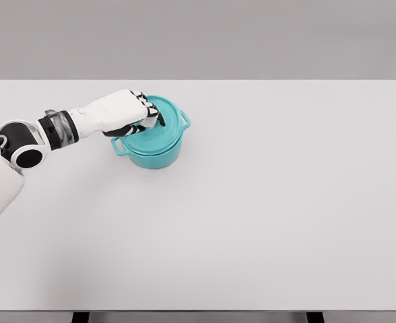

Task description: Cover the pot with left arm

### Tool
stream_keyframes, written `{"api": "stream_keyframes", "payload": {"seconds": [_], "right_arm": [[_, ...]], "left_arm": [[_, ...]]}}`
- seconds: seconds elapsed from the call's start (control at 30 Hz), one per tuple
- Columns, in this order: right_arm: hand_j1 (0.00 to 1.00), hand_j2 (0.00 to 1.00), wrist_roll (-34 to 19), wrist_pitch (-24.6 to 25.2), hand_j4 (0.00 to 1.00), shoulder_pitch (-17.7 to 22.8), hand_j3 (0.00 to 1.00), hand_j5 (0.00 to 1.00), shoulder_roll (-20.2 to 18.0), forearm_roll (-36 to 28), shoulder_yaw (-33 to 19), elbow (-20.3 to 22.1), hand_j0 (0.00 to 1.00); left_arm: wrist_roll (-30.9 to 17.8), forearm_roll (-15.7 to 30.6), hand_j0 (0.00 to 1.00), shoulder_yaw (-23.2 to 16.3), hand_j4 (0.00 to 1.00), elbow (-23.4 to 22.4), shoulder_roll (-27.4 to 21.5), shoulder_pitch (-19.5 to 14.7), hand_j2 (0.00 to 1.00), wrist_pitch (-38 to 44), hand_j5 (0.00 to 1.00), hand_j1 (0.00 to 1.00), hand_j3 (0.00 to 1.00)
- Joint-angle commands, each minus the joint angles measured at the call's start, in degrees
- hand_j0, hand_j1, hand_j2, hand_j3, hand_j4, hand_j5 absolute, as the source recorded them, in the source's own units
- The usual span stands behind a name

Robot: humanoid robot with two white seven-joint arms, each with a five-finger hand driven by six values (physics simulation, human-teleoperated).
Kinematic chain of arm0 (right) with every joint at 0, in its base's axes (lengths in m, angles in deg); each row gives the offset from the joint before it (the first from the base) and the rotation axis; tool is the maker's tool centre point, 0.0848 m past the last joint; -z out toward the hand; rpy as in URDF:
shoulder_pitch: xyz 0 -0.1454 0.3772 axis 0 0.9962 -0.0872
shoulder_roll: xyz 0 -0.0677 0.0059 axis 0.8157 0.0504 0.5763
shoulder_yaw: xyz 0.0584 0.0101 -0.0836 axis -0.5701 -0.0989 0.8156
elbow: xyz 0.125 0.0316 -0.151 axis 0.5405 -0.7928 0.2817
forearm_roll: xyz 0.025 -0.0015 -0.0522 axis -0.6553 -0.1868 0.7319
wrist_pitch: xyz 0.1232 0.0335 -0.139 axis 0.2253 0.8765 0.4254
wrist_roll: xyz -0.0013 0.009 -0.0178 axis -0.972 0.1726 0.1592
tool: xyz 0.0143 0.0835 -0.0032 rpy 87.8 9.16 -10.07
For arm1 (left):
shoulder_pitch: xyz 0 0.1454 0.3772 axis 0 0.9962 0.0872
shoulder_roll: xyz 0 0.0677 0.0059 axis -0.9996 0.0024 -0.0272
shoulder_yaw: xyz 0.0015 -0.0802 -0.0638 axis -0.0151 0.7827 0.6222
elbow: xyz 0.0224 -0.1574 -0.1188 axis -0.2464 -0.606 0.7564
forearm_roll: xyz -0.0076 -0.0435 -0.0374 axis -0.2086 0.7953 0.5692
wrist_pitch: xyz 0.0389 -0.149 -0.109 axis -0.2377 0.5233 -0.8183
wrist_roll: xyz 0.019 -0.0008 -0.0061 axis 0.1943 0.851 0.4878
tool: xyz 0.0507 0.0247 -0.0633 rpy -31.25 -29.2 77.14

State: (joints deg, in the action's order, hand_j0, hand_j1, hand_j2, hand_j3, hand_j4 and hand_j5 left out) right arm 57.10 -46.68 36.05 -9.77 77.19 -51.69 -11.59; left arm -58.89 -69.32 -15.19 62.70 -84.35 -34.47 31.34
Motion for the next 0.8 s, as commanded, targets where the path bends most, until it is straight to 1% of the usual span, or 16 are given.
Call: {"api": "stream_keyframes", "payload": {"seconds": [0.0,0.03,0.07,0.1,0.17,0.2,0.23,0.53,0.67,0.7,0.77], "right_arm": [[1.00,1.00,-0.01,0.00,1.00,0.00,1.00,1.00,0.00,0.00,0.00,0.01,1.00],[1.00,1.00,-0.01,0.00,1.00,0.00,1.00,1.00,0.00,0.00,0.00,0.01,1.00],[1.00,1.00,-0.01,0.00,1.00,0.00,1.00,1.00,0.00,0.00,0.00,0.01,1.00],[1.00,1.00,-0.01,0.00,1.00,0.00,1.00,1.00,0.00,0.00,0.00,0.01,1.00],[1.00,1.00,-0.01,0.00,1.00,0.00,1.00,1.00,0.00,0.00,0.00,-0.07,1.00],[1.00,1.00,-0.01,0.00,1.00,0.00,1.00,1.00,0.00,0.00,0.00,0.01,1.00],[1.00,1.00,-0.01,0.00,1.00,0.00,1.00,1.00,0.00,0.00,0.00,-0.07,1.00],[1.00,1.00,-0.01,0.00,1.00,0.00,1.00,1.00,0.00,0.00,0.00,0.01,1.00],[1.00,1.00,-0.01,0.00,1.00,0.00,1.00,1.00,0.00,0.00,0.00,0.01,1.00],[1.00,1.00,-0.01,0.00,1.00,0.00,1.00,1.00,0.00,0.00,0.00,0.01,1.00],[1.00,1.00,-0.01,0.00,1.00,0.00,1.00,1.00,0.00,0.00,0.00,0.01,1.00]], "left_arm": [[-0.66,-0.56,0.53,-0.15,0.53,-0.06,-0.11,0.09,0.53,-0.28,0.53,0.53,0.53],[-0.66,-0.56,0.49,-0.15,0.49,-0.06,-0.11,0.09,0.49,-0.28,0.49,0.49,0.49],[-0.66,-0.56,0.49,-0.15,0.49,-0.14,-0.11,0.09,0.49,-0.28,0.49,0.49,0.49],[-0.66,-0.56,0.50,-0.15,0.50,-0.14,-0.11,0.00,0.50,-0.28,0.50,0.50,0.50],[-0.66,-0.56,0.59,-0.15,0.59,-0.06,-0.02,0.00,0.59,-0.28,0.59,0.59,0.59],[-0.66,-0.56,0.60,-0.15,0.60,-0.06,-0.02,0.09,0.60,-0.28,0.60,0.60,0.60],[-0.66,-0.56,0.62,-0.15,0.62,-0.06,-0.11,0.09,0.62,-0.28,0.62,0.62,0.62],[-0.66,-0.47,0.68,-0.15,0.68,0.03,-0.11,0.09,0.68,-0.28,0.68,0.68,0.68],[-0.66,-0.47,0.69,-0.15,0.69,0.12,-0.11,0.09,0.69,-0.28,0.69,0.69,0.69],[-0.66,-0.47,0.71,-0.07,0.71,0.21,-0.11,0.09,0.71,-0.28,0.71,0.71,0.71],[-0.66,-0.47,0.72,-0.07,0.72,0.12,-0.11,0.09,0.72,-0.28,0.72,0.72,0.72]]}}
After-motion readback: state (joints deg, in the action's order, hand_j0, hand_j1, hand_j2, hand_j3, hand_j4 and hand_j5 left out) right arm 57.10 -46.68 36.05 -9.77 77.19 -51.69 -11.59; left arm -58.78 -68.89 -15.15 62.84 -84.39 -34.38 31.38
